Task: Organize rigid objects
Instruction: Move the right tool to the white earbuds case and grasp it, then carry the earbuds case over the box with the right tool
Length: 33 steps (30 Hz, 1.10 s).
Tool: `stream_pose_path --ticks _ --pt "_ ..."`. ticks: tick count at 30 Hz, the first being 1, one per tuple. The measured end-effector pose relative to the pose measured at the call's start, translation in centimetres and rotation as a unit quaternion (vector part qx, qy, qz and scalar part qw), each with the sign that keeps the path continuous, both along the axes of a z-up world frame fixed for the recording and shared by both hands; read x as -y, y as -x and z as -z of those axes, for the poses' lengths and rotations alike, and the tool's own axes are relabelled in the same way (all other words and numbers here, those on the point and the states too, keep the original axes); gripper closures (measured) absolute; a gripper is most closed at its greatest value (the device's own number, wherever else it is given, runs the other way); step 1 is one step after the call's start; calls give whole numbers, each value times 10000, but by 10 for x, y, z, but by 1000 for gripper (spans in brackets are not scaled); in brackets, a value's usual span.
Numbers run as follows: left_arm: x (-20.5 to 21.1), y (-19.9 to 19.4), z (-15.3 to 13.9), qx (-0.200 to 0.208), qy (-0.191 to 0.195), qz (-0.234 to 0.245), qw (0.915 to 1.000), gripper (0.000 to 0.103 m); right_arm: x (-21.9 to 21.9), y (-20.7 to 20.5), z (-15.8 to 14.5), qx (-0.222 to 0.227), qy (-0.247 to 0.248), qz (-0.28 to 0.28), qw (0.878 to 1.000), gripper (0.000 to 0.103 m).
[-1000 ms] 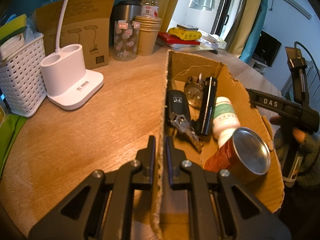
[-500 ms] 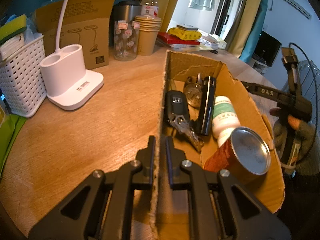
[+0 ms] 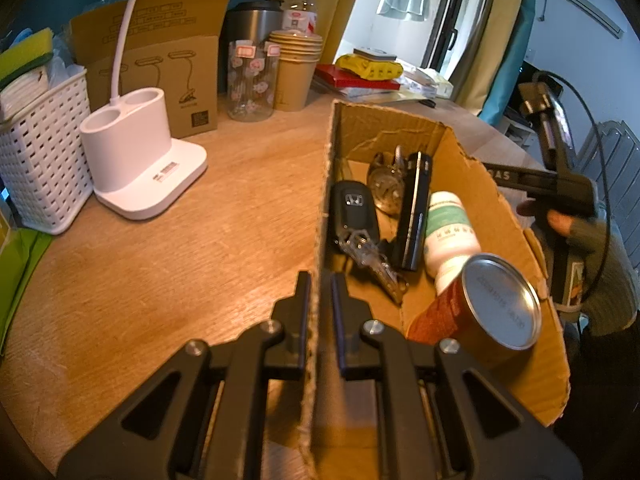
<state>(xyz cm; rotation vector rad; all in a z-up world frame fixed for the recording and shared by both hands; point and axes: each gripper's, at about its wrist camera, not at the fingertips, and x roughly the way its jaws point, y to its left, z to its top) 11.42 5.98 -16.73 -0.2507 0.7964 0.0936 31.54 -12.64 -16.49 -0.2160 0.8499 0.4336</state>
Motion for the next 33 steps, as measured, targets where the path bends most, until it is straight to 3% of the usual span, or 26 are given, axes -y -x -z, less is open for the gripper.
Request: stream_pose_path --ticks 5,15,24,33 --pt "0 0 0 1 -5 0 10000 92 -5 -3 9 -75 208 -11 9998 45" --pt "0 0 0 0 -2 0 10000 92 -3 9 -7 254 212 -30 9994 45" --pt "0 0 0 0 -4 0 10000 92 6 39 -52 808 -44 16 9967 45" --pt "0 0 0 -2 -6 -1 10000 92 -6 72 -84 1213 -190 -283 9920 45"
